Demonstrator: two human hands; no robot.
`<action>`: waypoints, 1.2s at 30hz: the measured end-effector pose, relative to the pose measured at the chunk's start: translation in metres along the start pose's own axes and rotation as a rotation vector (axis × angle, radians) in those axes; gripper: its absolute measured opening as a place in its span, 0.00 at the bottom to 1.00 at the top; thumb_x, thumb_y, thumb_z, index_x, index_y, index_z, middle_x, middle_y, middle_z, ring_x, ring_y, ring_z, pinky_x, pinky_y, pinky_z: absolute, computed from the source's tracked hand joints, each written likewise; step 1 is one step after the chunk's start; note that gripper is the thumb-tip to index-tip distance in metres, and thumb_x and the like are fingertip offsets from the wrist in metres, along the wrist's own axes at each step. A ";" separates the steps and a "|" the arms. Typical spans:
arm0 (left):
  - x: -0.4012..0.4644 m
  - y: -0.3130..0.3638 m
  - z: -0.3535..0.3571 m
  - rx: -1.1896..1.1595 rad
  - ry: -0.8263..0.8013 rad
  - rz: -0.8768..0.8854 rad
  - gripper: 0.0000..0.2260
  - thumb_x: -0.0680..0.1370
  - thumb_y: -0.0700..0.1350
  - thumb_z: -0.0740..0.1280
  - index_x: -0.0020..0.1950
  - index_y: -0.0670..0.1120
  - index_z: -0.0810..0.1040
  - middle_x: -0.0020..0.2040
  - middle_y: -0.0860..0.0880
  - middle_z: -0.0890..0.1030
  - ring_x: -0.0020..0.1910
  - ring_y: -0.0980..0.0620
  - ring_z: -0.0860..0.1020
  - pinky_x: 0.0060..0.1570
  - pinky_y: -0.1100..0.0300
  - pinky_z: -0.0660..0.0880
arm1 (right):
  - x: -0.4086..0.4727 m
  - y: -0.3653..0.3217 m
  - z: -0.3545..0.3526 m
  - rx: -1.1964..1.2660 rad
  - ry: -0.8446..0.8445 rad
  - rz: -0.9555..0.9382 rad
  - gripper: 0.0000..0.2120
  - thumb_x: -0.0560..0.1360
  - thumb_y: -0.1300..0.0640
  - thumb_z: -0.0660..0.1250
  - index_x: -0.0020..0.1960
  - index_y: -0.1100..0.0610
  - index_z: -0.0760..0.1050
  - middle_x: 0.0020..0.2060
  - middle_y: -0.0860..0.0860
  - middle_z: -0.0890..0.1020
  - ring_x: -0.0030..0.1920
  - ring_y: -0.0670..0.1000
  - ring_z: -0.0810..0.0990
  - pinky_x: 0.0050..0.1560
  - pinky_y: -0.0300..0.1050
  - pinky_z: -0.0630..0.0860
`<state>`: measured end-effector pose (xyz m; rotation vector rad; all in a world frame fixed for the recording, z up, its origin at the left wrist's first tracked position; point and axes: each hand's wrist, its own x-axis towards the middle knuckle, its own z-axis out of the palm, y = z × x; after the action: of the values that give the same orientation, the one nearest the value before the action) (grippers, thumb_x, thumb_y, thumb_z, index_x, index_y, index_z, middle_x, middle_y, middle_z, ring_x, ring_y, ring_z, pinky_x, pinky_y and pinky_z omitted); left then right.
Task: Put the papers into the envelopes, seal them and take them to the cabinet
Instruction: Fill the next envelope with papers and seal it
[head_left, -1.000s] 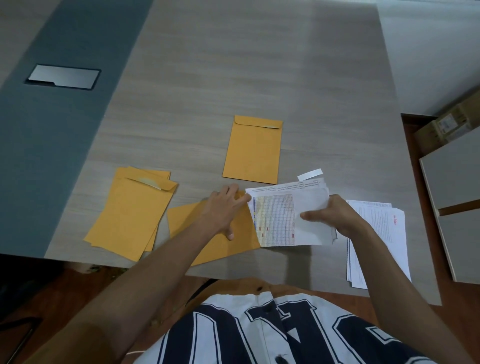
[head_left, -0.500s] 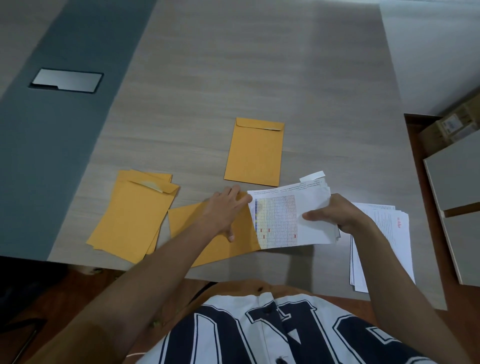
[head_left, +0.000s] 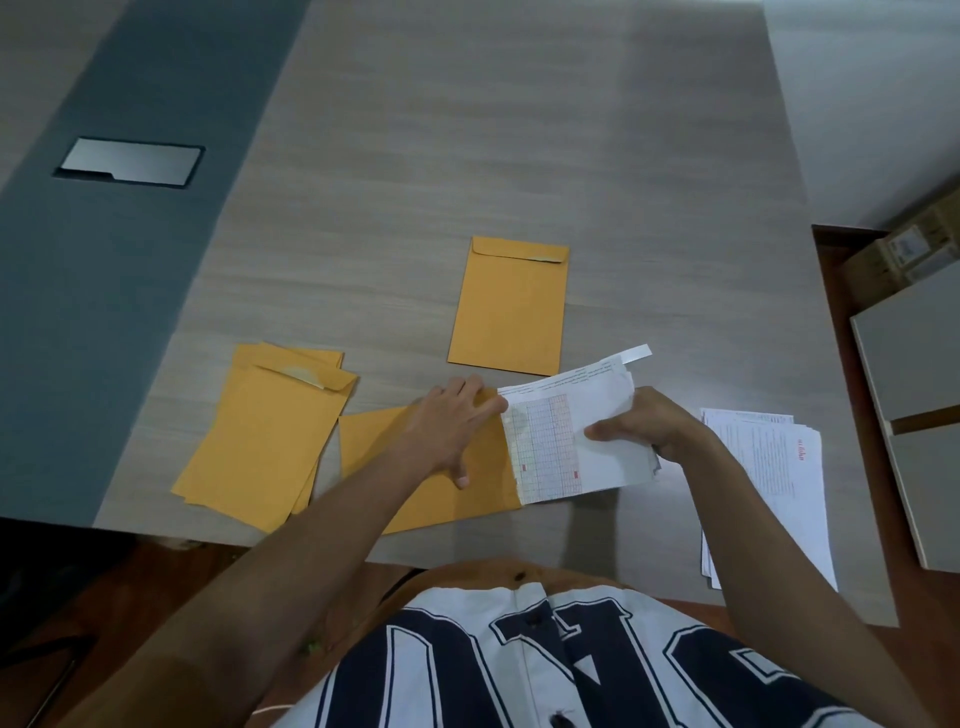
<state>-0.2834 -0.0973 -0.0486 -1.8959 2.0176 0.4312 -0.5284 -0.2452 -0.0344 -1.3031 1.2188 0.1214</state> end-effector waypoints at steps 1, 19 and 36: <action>-0.001 -0.001 0.001 -0.035 0.003 -0.005 0.53 0.55 0.62 0.82 0.72 0.56 0.57 0.71 0.45 0.63 0.67 0.45 0.65 0.61 0.51 0.70 | 0.002 0.002 0.004 0.008 0.014 0.000 0.16 0.64 0.65 0.79 0.51 0.57 0.81 0.49 0.53 0.85 0.48 0.52 0.84 0.45 0.47 0.80; -0.021 0.022 0.016 -0.254 0.003 -0.168 0.68 0.58 0.71 0.76 0.74 0.55 0.24 0.79 0.39 0.43 0.78 0.37 0.39 0.74 0.33 0.46 | 0.000 0.017 0.028 0.164 0.045 -0.017 0.14 0.71 0.63 0.74 0.56 0.57 0.79 0.51 0.53 0.84 0.50 0.54 0.83 0.44 0.47 0.80; -0.023 0.040 0.014 -0.327 0.114 -0.074 0.66 0.57 0.71 0.75 0.76 0.58 0.29 0.76 0.40 0.51 0.77 0.38 0.48 0.73 0.34 0.51 | -0.010 0.006 0.061 0.091 0.004 -0.035 0.14 0.71 0.58 0.75 0.55 0.55 0.79 0.48 0.50 0.85 0.49 0.54 0.83 0.43 0.46 0.79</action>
<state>-0.3217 -0.0680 -0.0511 -2.2253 2.0401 0.6824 -0.4996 -0.1910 -0.0435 -1.2451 1.1906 0.0376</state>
